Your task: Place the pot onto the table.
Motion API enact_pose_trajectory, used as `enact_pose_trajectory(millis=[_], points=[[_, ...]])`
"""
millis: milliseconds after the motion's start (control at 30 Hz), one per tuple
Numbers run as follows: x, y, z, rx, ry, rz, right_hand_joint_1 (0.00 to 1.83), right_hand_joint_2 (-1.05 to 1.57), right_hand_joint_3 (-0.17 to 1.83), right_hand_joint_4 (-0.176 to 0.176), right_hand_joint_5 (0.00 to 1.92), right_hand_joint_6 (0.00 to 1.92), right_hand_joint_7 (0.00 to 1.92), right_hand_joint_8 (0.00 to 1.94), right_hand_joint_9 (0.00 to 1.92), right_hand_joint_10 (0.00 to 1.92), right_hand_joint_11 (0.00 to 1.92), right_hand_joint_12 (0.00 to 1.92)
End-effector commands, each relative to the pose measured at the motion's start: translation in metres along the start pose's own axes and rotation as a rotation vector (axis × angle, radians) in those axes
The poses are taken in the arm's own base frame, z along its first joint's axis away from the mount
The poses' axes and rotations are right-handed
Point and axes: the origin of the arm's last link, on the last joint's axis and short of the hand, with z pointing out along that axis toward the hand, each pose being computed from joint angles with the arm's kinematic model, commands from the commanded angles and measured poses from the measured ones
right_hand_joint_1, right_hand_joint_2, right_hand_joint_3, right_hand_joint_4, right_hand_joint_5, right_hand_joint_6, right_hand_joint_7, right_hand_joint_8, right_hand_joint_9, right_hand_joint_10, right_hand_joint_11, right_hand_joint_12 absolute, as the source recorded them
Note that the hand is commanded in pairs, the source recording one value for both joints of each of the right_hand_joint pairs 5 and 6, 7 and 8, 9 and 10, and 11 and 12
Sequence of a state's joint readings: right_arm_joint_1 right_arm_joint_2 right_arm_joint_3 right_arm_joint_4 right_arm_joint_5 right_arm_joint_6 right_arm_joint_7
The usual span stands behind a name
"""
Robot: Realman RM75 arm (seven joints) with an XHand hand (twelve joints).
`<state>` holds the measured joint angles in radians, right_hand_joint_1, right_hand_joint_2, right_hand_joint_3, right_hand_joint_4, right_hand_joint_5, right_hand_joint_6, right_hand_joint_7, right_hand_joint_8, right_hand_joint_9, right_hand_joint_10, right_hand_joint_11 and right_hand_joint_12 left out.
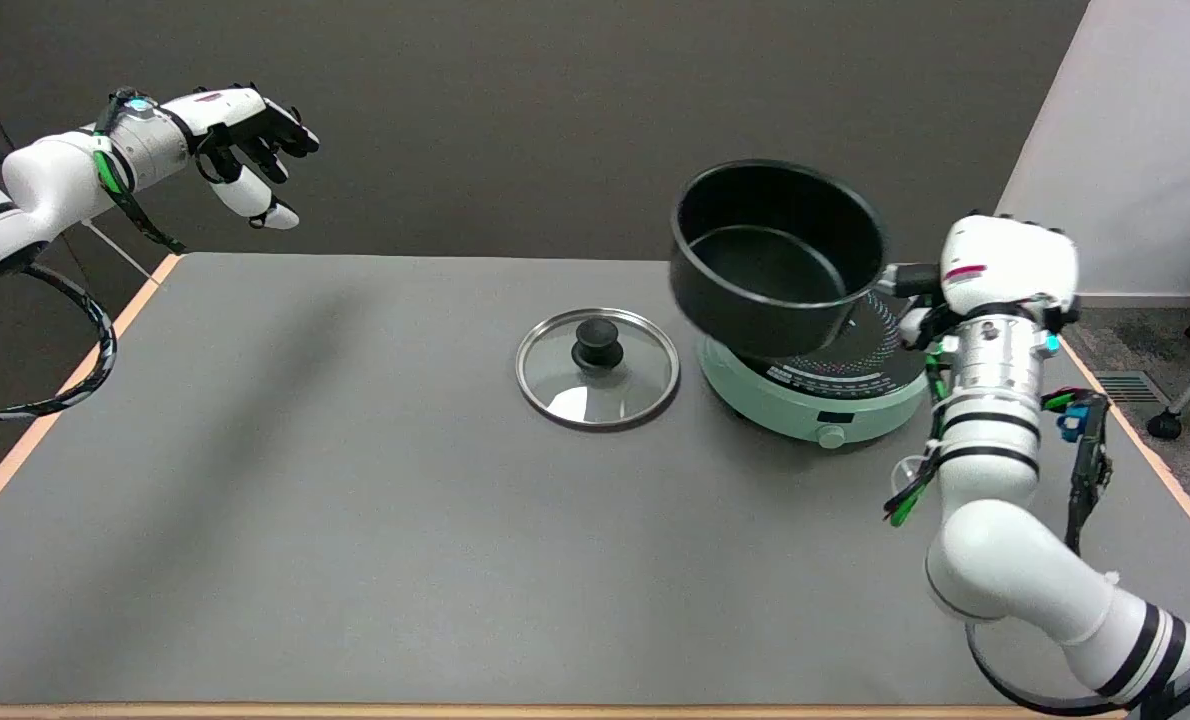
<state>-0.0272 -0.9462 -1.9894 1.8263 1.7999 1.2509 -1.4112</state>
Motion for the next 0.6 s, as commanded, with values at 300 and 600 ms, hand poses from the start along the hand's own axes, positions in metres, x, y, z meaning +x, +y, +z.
enact_pose_trajectory(millis=[300,600], points=[[-0.001,-0.055,-0.101,0.325,0.031,0.069,1.18,0.89,1.38,-0.077,1.80,1.80,1.80,1.80,1.80,1.80,1.80,1.80],[-0.013,-0.056,-0.154,0.356,-0.007,0.011,1.18,0.89,1.38,-0.078,1.80,1.80,1.80,1.80,1.80,1.80,1.80,1.80]])
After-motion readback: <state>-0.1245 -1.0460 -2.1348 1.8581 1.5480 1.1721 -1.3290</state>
